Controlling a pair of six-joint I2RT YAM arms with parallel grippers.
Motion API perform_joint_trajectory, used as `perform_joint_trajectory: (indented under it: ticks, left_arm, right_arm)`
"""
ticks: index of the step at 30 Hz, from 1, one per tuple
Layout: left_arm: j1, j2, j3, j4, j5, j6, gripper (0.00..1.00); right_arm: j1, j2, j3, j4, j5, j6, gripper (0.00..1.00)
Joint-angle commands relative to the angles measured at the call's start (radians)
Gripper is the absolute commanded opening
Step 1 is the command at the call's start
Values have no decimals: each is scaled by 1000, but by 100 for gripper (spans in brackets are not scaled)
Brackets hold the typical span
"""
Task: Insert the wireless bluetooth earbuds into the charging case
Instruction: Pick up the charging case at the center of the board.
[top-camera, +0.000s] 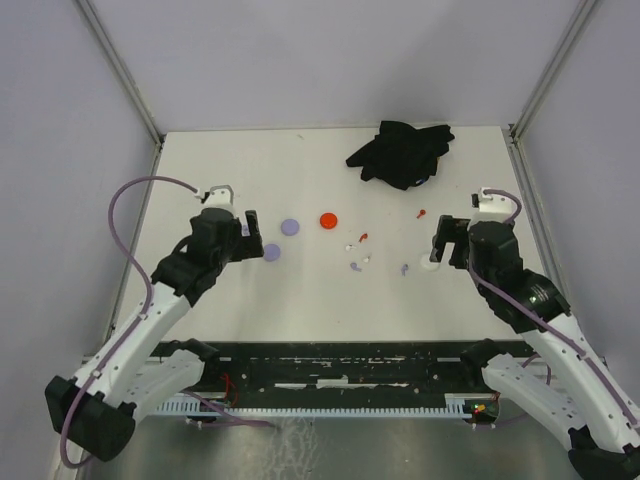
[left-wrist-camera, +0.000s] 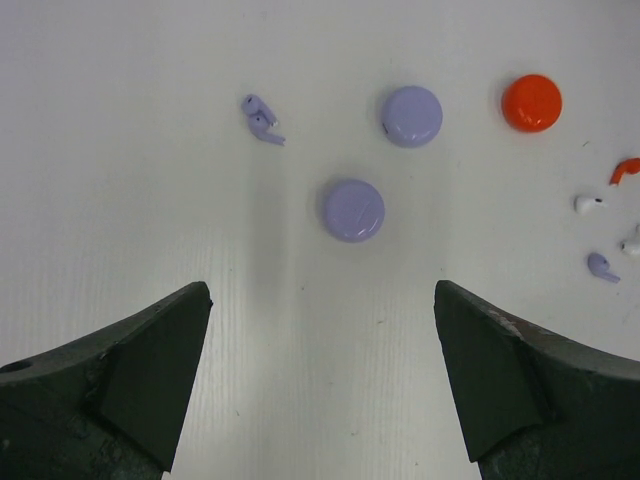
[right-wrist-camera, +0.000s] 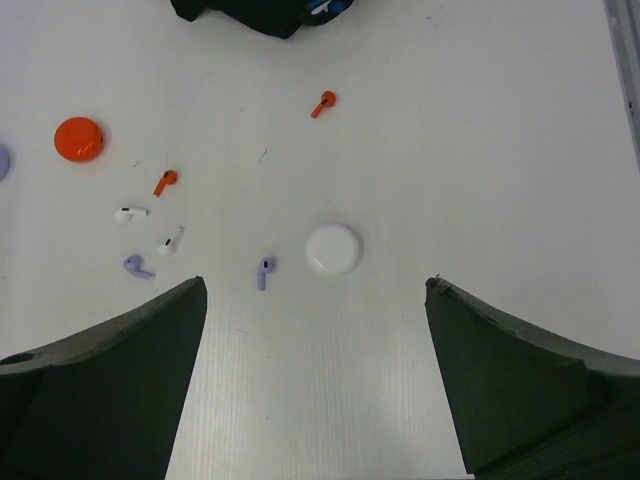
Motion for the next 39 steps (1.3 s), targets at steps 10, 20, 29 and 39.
perform_joint_trajectory:
  ticks: [10,20,29,39]
  left_arm:
    - [30,505,172,-4,99,-34,99]
    - [63,816,324,4,206,-25,96]
    - [63,926,367,-22,244,4,85]
    - [63,960,350,15,261,-16,70]
  right_arm:
    - [-3,72,-50,90,-112,-48,99]
    - [-3,153,-52,110,-152,-68,99]
    - [-2,201,-40,116,-200,-91,99]
    - [-1,246,-33,161,-320,-122,99]
